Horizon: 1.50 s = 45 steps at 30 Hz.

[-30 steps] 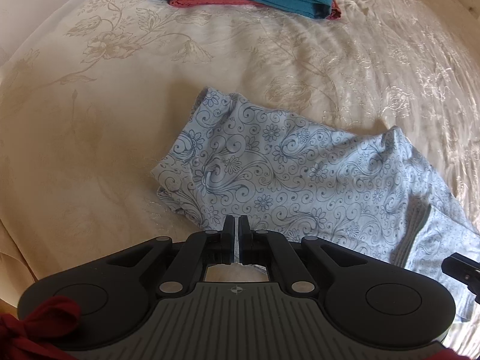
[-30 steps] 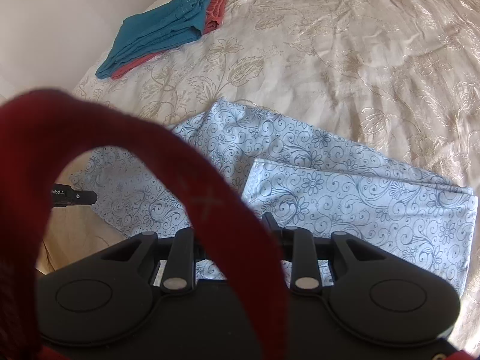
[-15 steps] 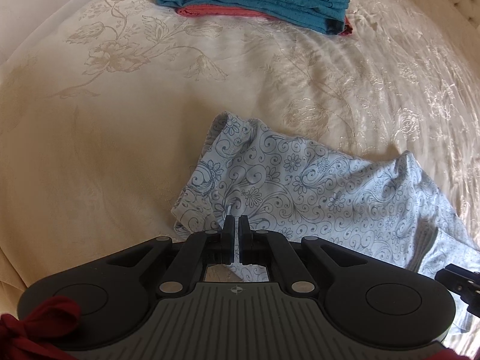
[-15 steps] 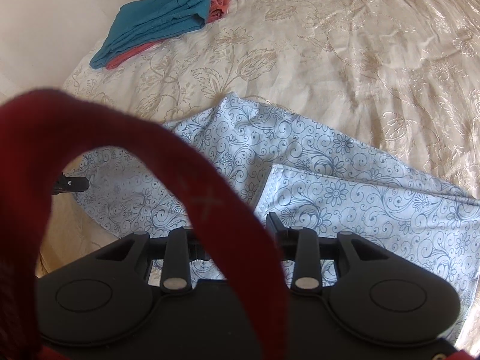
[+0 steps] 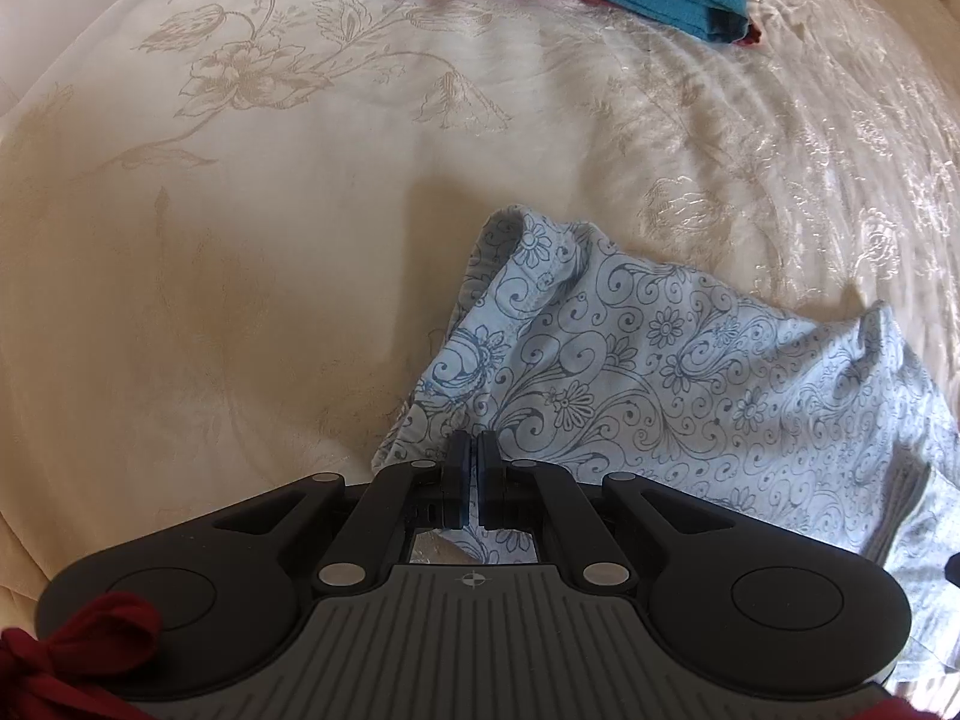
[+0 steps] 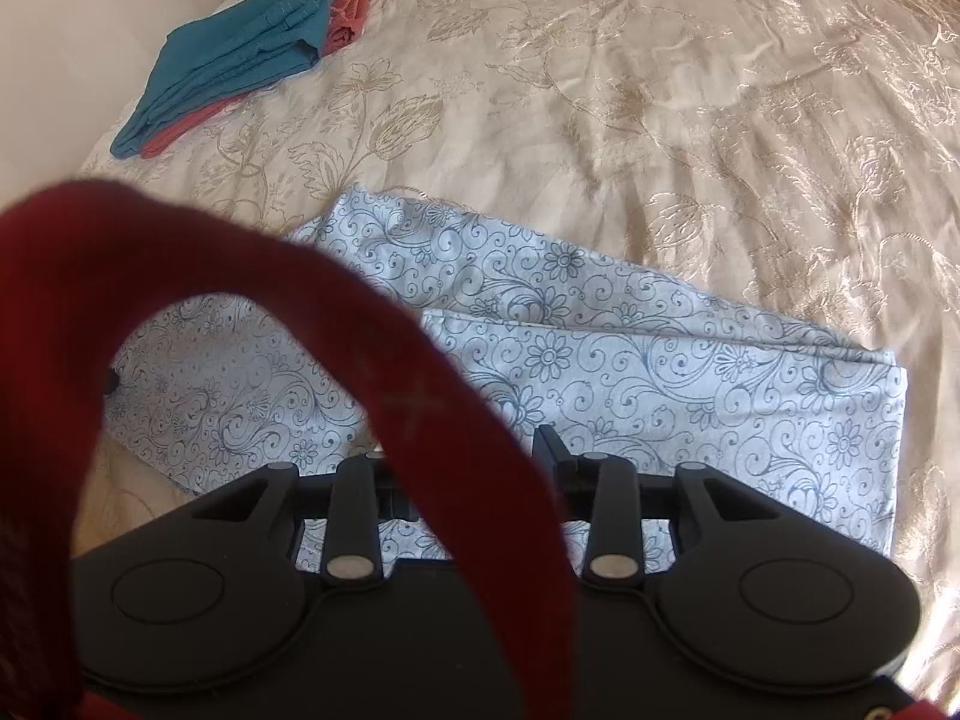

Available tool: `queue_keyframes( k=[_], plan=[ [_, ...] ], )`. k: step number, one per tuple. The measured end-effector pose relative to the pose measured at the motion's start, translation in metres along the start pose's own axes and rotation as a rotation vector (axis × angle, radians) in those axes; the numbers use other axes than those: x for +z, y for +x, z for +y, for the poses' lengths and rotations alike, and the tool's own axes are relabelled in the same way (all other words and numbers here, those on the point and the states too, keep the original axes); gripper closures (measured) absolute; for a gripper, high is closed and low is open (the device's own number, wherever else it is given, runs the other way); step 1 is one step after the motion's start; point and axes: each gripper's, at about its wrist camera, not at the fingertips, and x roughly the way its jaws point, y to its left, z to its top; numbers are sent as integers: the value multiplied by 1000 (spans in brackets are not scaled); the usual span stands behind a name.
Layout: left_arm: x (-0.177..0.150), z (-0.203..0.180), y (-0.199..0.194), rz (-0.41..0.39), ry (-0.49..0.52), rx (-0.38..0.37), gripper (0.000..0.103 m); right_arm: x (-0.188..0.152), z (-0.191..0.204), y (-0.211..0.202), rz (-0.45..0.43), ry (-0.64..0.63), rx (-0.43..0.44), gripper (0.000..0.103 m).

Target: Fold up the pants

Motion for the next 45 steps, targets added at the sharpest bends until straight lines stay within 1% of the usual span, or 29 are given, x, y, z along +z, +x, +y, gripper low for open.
queue_keyframes(
  k=[2,5,10,12,15,18,21,24,27,28,29,30,32,35,38,40,43,45],
  plan=[
    [-1,-2,1,1,10,8,100,5,-2,-2,-13,0,-3,56],
    [-4,-2,2,1,7,7,100,21,3,0,-39,-56,1,56],
    [-7,11,5,16,-40,-21,100,50,29,13,-54,-147,40,56],
    [-8,15,3,2,-40,-48,100,56,45,15,-63,-194,68,56],
    [-13,21,-5,-26,-29,-96,100,55,65,15,-65,-234,109,56],
    [-24,28,-14,-58,-50,-148,99,49,74,16,-44,-215,151,56],
    [-34,34,-18,-72,-79,-150,99,41,79,18,-19,-209,166,56],
    [-38,36,-19,-95,-101,-154,99,36,81,21,10,-212,167,56],
    [-41,40,-21,-94,-135,-168,98,33,81,23,25,-214,158,56],
    [-43,41,-22,-101,-146,-175,97,34,81,23,29,-213,155,56],
    [-41,39,-20,-109,-154,-183,90,34,81,24,32,-210,154,56],
    [-42,39,-20,-114,-156,-191,80,34,80,24,32,-209,154,56],
    [-42,38,-19,-109,-156,-204,76,35,81,24,34,-213,155,56],
    [-42,36,-20,-103,-144,-190,70,34,82,24,36,-221,157,56],
    [-45,36,-27,-132,-137,-147,61,33,84,24,37,-222,160,56],
    [-47,37,-31,-153,-139,-141,59,33,83,24,38,-223,165,56],
    [-45,37,-22,-127,-143,-154,59,31,82,23,39,-222,170,56],
    [-41,34,-13,-130,-123,-164,59,31,82,23,40,-224,170,56]
  ],
)
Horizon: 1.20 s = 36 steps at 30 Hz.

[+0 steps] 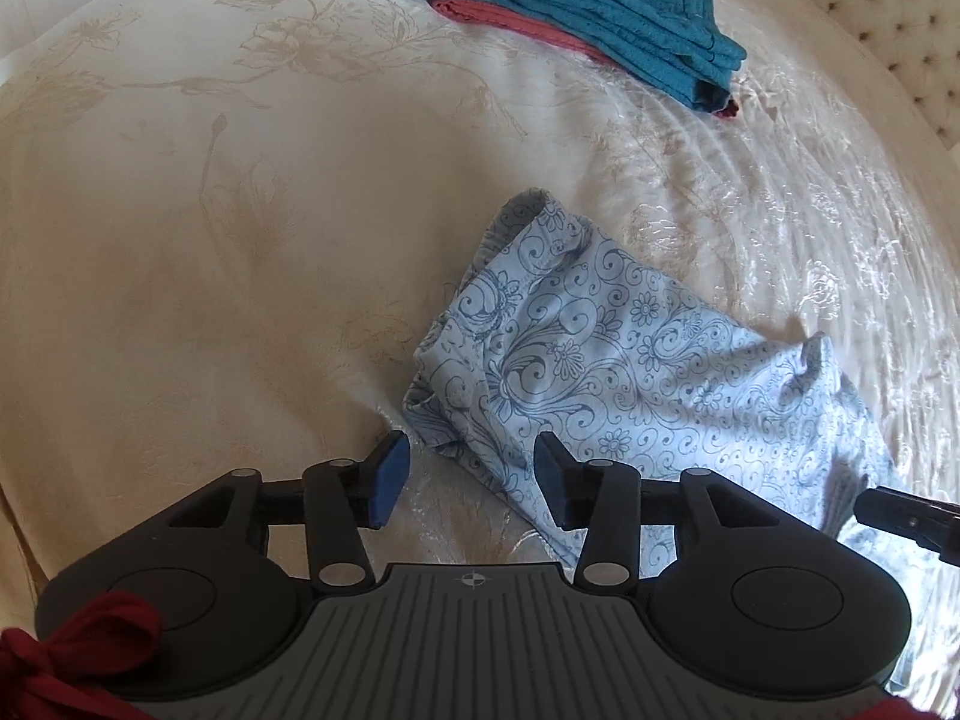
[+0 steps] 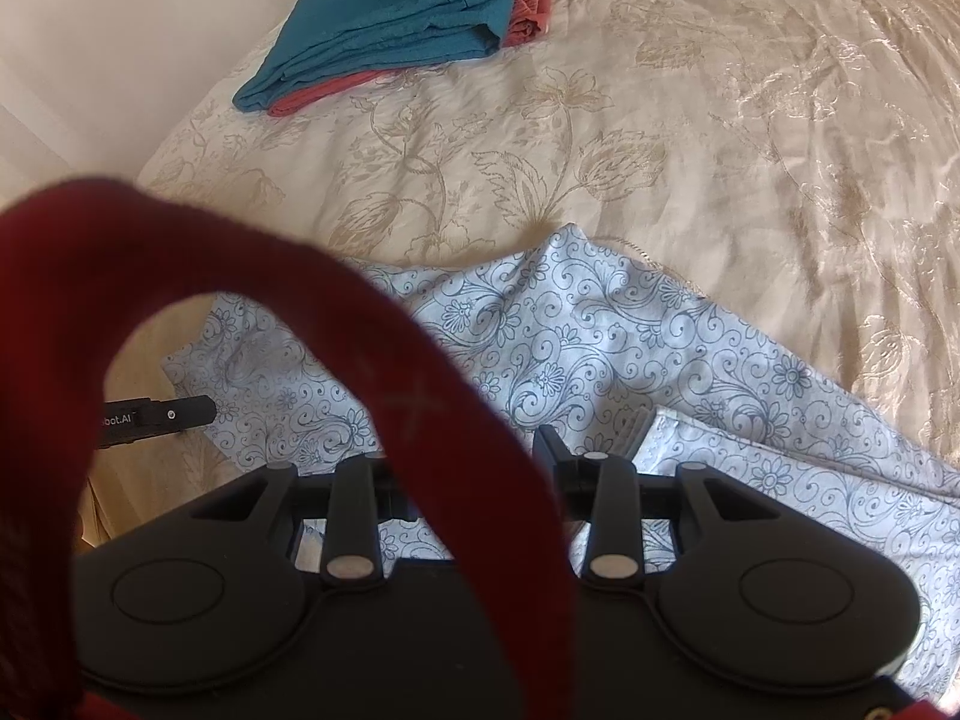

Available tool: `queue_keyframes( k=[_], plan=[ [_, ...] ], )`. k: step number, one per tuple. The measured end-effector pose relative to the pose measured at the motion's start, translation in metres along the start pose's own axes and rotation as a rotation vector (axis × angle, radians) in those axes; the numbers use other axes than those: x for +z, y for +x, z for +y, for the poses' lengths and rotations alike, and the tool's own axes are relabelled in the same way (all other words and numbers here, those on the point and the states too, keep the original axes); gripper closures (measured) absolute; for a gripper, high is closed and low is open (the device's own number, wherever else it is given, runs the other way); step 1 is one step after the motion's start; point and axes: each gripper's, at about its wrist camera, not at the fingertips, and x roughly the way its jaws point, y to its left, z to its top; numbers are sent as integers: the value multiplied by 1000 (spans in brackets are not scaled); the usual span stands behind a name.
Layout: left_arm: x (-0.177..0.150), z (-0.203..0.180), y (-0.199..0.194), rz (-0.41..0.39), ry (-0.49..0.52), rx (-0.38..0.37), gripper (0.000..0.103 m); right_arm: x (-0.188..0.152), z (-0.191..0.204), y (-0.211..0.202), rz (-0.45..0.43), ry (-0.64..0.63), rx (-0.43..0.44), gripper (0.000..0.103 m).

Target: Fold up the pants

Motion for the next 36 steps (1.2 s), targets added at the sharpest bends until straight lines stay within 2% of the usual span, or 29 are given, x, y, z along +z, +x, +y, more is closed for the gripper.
queue_keyframes(
  k=[6,11,13,15,17,20,26,30,36],
  plan=[
    [14,-3,28,12,8,-39,54,-4,-1,-5,-3,3,-6,56],
    [21,-7,35,-2,19,-72,54,-9,-6,-9,-3,29,-16,56],
    [23,-9,36,11,32,-60,55,-12,-8,-11,-4,42,-21,56],
    [24,-11,33,12,34,-53,71,-15,-13,-14,-5,60,-25,56],
    [24,-14,25,1,44,-42,80,-19,-17,-17,-7,74,-29,56],
    [24,-28,4,-51,79,-22,83,-25,-26,-21,-3,94,-37,56],
    [20,-81,-55,-187,183,-32,83,-40,-53,-31,-5,165,-32,56],
    [11,-129,-86,-258,256,-71,83,-51,-78,-42,-19,191,-25,56],
    [-21,-215,-107,-294,406,-161,83,-72,-121,-74,-65,219,-24,56]
  ],
)
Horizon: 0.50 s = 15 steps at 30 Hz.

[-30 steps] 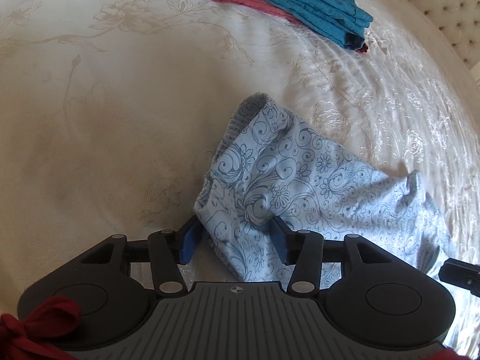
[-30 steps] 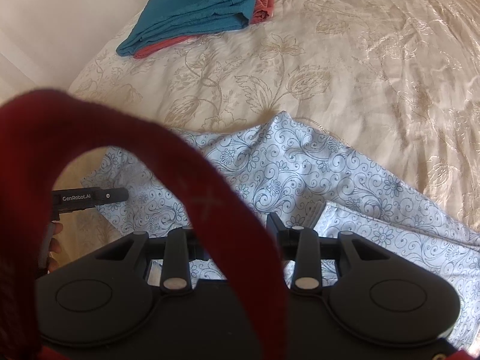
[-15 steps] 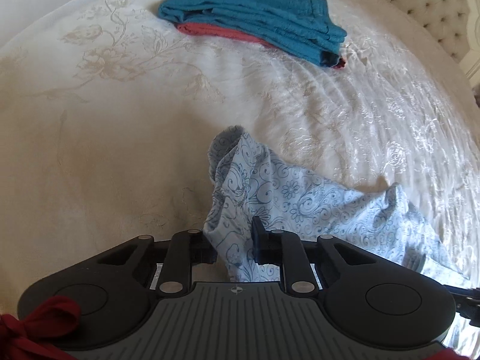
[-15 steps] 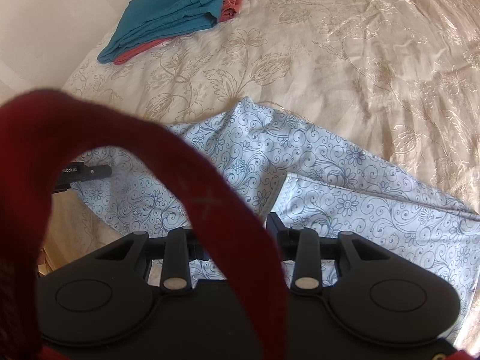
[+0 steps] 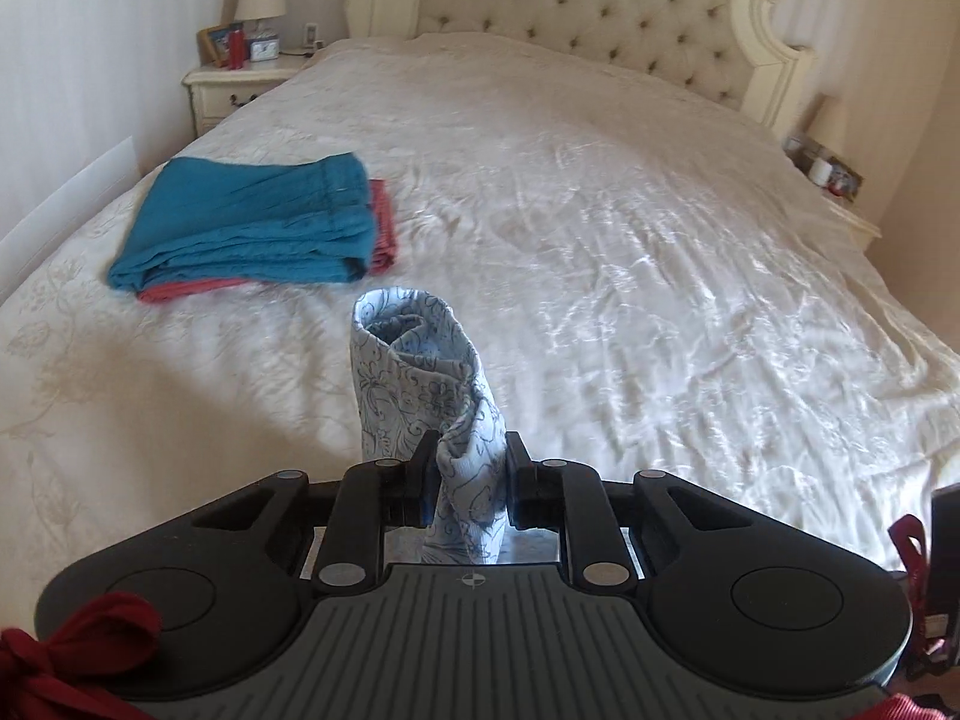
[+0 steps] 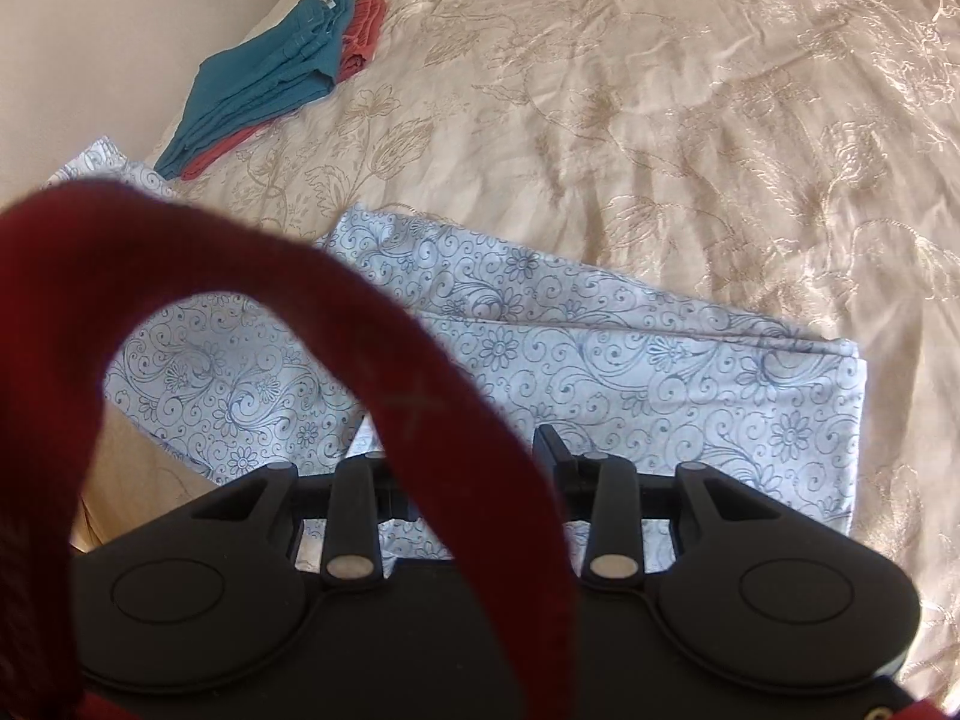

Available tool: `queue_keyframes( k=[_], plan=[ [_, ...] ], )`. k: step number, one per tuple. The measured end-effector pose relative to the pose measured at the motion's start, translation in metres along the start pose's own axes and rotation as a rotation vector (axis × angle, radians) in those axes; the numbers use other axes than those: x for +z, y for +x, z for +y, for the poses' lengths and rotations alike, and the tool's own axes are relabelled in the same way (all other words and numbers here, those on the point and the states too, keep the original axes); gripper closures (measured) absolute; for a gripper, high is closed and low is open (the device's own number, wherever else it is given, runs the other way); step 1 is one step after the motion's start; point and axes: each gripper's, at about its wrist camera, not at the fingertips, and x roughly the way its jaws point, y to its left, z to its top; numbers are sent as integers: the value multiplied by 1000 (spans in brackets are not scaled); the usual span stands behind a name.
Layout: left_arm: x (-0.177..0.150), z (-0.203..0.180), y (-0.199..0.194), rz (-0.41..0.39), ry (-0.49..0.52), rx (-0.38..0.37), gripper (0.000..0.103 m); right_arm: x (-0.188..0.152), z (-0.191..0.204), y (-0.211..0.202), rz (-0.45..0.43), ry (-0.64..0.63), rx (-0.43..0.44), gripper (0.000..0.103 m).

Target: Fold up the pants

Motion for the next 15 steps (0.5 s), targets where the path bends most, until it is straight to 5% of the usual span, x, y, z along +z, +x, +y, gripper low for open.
queue_keyframes(
  k=[8,15],
  plan=[
    [-45,-125,52,97,142,-122,83,-18,-75,-41,-39,79,-32,56],
    [-90,-186,99,261,231,-128,83,-29,-119,-61,-42,102,-82,54]
  ],
)
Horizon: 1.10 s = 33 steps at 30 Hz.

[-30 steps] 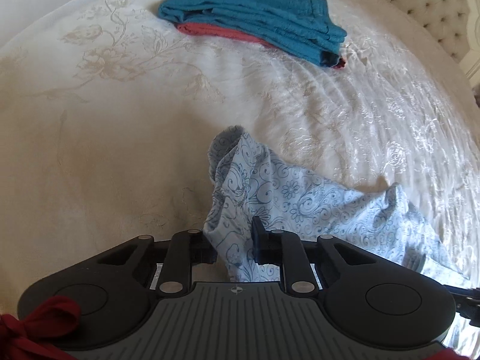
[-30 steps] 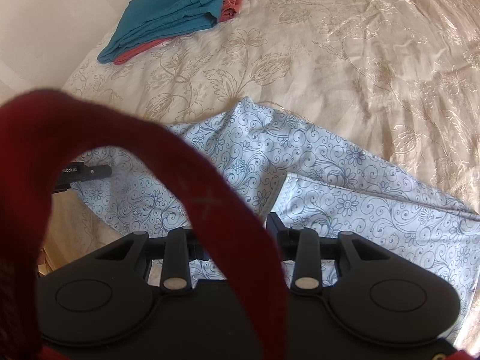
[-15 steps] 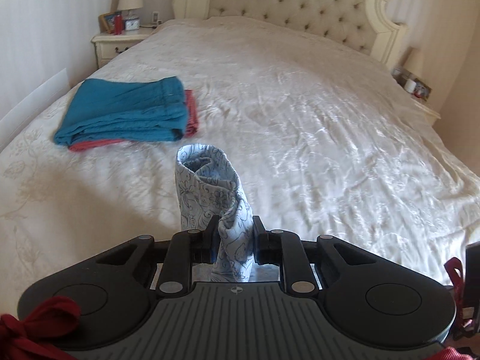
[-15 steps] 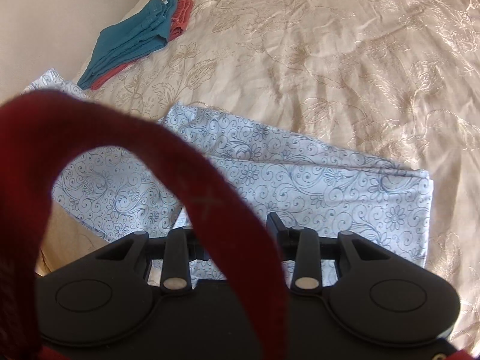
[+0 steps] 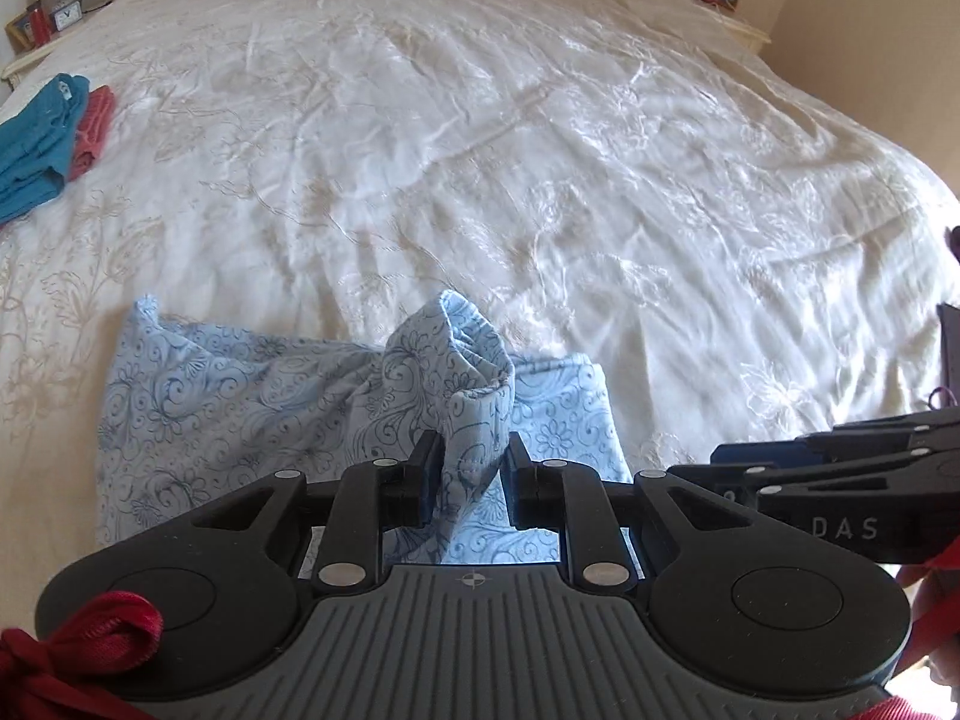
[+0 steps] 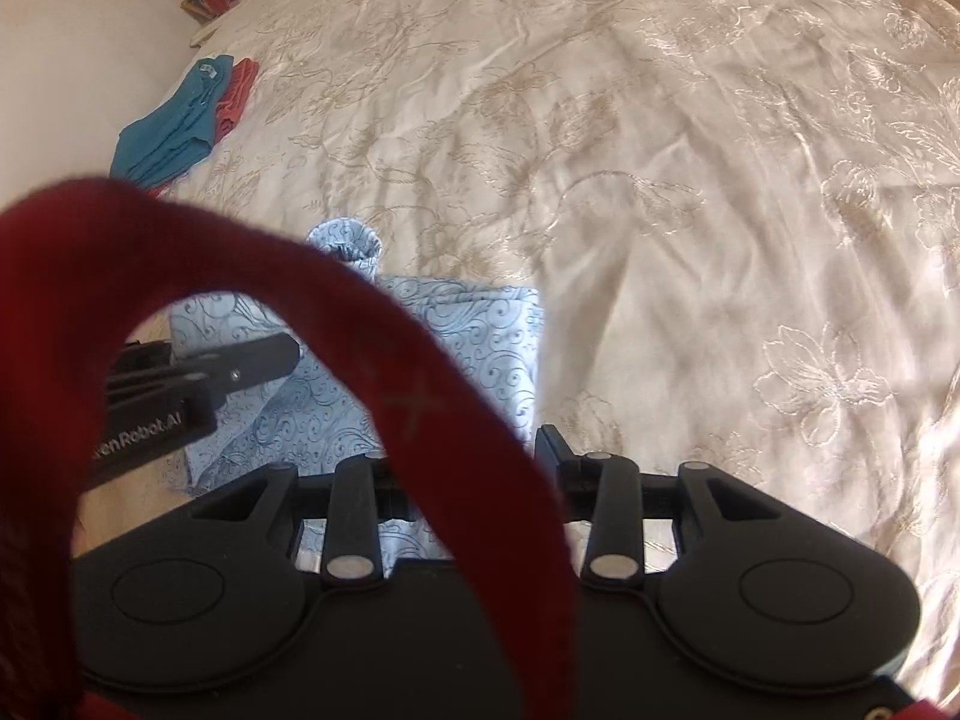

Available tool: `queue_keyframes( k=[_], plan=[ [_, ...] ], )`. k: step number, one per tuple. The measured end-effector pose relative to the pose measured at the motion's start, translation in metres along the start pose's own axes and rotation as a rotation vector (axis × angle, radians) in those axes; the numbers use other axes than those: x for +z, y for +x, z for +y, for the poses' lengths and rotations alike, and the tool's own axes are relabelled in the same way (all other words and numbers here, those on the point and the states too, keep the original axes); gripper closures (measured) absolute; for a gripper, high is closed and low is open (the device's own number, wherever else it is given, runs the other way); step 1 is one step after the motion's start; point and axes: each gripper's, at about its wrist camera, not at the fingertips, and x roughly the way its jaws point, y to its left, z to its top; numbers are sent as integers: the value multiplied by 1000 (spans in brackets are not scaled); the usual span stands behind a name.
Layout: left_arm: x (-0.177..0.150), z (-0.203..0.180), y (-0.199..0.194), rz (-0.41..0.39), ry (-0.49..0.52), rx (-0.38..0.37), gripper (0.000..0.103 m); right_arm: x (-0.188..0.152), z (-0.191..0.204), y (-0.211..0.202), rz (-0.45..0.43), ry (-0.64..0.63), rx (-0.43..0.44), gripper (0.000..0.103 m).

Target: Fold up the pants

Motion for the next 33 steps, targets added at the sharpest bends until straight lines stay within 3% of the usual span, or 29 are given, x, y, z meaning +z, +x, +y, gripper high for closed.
queue_keyframes(
  k=[3,7,11,14,18,20,25,33],
  plan=[
    [-2,-9,-2,5,26,-24,75,-1,-10,-6,-8,2,-13,54],
    [-4,-12,-13,7,53,-153,71,0,-15,-11,-26,3,-26,54],
    [-13,-6,-31,-13,75,-164,71,5,-15,-13,-54,-6,-44,54],
    [-13,11,-38,-26,5,-118,71,7,-5,-12,-67,-24,-7,54],
    [-14,54,-41,26,-130,41,71,6,18,1,-59,-70,63,54],
    [-17,79,-44,43,-214,82,71,3,30,11,-43,-100,75,54],
    [-25,126,-57,61,-346,146,71,-4,51,30,-3,-127,66,54],
    [-37,148,-64,75,-352,155,71,-9,59,46,89,-14,61,56]
  ],
)
